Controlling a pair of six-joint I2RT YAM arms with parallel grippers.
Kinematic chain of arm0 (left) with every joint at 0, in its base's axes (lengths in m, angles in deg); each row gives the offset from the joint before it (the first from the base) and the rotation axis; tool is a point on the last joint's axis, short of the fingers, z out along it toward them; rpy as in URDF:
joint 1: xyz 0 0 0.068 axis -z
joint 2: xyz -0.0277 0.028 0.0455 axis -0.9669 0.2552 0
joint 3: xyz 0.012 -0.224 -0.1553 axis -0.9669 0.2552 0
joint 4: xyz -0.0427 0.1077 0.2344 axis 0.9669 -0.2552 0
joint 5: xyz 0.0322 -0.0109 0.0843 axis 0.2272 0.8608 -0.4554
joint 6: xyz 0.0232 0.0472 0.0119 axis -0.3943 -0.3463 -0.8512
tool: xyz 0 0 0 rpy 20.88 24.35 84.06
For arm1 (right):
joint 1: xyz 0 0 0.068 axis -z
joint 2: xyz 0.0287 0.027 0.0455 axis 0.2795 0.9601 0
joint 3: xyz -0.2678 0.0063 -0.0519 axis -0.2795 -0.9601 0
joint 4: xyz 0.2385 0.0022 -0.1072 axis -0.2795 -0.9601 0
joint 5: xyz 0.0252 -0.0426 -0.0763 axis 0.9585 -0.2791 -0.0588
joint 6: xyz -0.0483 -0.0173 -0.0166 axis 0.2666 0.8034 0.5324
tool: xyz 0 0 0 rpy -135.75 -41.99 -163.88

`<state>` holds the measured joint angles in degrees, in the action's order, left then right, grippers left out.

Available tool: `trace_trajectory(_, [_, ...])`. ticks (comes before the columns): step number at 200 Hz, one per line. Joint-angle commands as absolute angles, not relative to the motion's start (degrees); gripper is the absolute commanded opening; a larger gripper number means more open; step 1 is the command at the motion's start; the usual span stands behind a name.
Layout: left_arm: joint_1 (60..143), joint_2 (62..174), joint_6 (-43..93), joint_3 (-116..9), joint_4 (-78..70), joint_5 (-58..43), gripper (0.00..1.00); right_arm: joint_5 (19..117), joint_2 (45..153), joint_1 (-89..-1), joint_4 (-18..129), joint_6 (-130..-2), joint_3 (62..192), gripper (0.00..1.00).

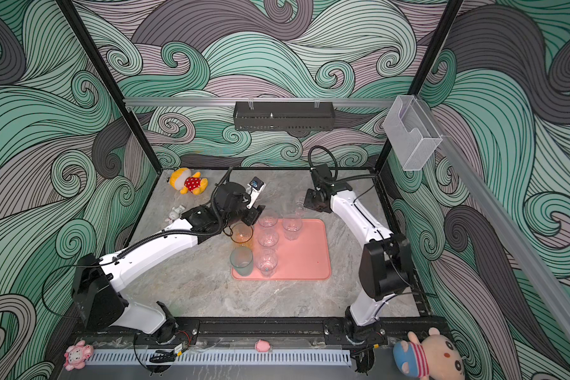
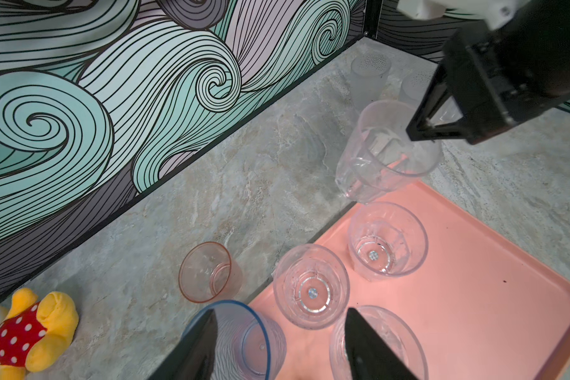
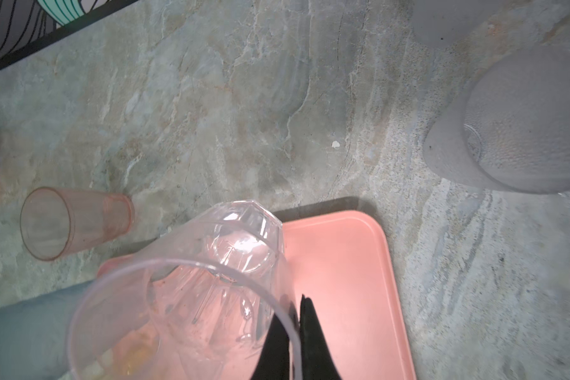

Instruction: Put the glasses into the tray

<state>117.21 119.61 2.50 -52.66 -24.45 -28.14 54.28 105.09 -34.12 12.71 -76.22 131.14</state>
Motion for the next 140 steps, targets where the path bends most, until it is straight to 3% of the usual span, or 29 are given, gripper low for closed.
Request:
trace_trajectory(1, [115.7, 117.9, 3.2, -51.6, -25.5, -28.9, 0.64, 50.2, 99.8, -34.7, 10.1, -73.7, 129.1, 0.03])
trace_trajectory(77, [114.9, 115.0, 5.9, -48.5, -27.1, -27.0, 0.64, 48.2, 87.6, -35.7, 3.1, -72.7, 117.2, 0.03])
trace_trajectory(140, [114.9, 111.6, 9.5, -43.0, -26.5, -25.5, 0.64, 47.2, 87.1, -48.5, 2.5, -80.3, 110.3, 0.03])
